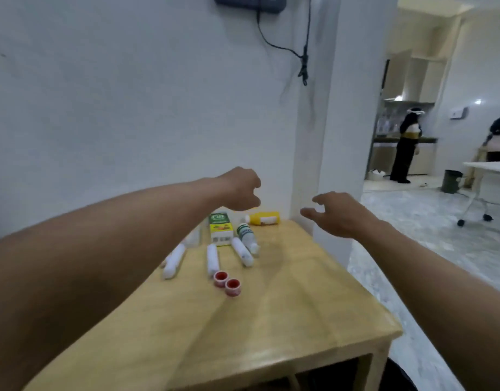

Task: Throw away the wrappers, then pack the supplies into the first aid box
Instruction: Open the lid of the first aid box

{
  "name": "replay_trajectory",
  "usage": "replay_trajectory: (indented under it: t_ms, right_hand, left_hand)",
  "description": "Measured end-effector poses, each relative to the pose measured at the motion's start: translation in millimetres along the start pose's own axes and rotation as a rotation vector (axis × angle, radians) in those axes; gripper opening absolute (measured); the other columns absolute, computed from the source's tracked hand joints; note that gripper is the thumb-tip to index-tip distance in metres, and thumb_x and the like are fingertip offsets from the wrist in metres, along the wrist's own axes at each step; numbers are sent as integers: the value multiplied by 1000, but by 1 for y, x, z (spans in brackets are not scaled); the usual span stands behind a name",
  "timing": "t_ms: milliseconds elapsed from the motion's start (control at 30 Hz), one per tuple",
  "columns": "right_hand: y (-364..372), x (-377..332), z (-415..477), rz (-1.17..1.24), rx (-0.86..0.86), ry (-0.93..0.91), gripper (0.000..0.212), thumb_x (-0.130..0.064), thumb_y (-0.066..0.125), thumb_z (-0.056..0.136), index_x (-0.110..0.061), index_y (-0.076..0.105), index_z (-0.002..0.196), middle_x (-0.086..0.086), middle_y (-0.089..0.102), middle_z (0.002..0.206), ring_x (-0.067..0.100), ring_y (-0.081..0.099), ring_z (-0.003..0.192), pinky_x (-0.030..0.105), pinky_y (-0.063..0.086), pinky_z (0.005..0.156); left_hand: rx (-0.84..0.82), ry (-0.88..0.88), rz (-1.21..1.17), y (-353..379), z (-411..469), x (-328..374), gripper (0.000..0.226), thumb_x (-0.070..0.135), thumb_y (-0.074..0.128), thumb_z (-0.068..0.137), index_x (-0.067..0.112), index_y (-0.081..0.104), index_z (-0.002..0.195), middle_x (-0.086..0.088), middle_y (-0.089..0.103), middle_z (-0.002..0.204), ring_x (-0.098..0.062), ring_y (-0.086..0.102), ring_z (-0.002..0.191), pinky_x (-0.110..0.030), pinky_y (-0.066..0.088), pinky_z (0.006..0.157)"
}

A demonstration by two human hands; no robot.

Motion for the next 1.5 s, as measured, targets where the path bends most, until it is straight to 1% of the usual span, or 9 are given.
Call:
replay_trajectory:
  t_ms: [367,500,767,867,1000,1100,1233,1400,1500]
  right_hand:
    - [22,-189,18,61,-66,-350,66,-62,52,90,-17,53,138,4,60,135,23,53,126,37,44,100]
    - [44,-245,10,100,-117,-437,68,-60,51,92,-16,47,144,6,54,143,23,48,132,36,40,104]
    - [96,-320,9,126,-175,-530,71,-51,47,98,-11,29,154,9,35,158,24,33,144,36,30,112]
    - [105,-335,18,127,-170,-560,65,-46,44,101,-15,28,155,7,34,158,24,33,144,36,30,113]
    - [123,-340,23,139,-116,-597,52,-35,43,103,-24,34,153,8,40,151,27,46,133,37,41,102]
    - [125,-340,31,140,-41,-624,47,-31,48,101,-26,41,148,8,43,145,27,47,128,37,46,96]
    - [127,-339,40,130,-8,-638,43,-28,51,100,-23,44,143,8,45,144,29,44,127,39,44,95]
    - [138,-341,41,97,-21,-680,48,-30,53,100,-28,42,147,6,47,144,31,45,126,39,42,97]
    - [142,-342,43,63,-22,-710,52,-29,51,101,-31,37,151,6,46,146,29,44,127,37,41,99]
  left_hand:
    - [105,-381,-34,-34,-149,-148,53,32,59,92,19,47,142,-2,49,145,-21,45,132,-33,37,107]
    - [134,-459,-21,-29,-186,-187,52,29,60,91,18,50,141,-4,48,146,-22,43,135,-34,36,108]
    - [67,-554,29,26,-226,-246,63,35,57,93,27,33,151,-7,29,156,-28,33,140,-43,37,110]
    - [179,-525,67,29,-226,-251,56,33,57,93,28,40,146,-3,36,151,-25,38,135,-41,44,101]
    - [385,-567,1,35,-225,-252,36,39,59,92,23,55,124,0,53,125,-21,55,107,-33,49,79]
    - [502,-681,-139,47,-216,-250,35,51,61,89,24,53,109,2,56,105,-20,59,90,-33,50,72]
    - [671,-923,-451,57,-207,-241,43,48,70,84,19,47,106,1,56,98,-21,54,84,-32,43,67]
    - [803,-1232,-1065,88,-205,-247,66,50,82,70,12,51,114,-7,66,104,-27,67,90,-37,57,80]
    - [903,-1229,-1451,101,-199,-241,42,34,84,74,11,57,97,-12,72,98,-25,72,79,-41,60,80]
Point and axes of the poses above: each hand's wrist, its own z-axis towards the middle knuckle, its own y-axis out of the palm, x = y × z, the point moved 3 cm from there along z, towards the middle knuckle
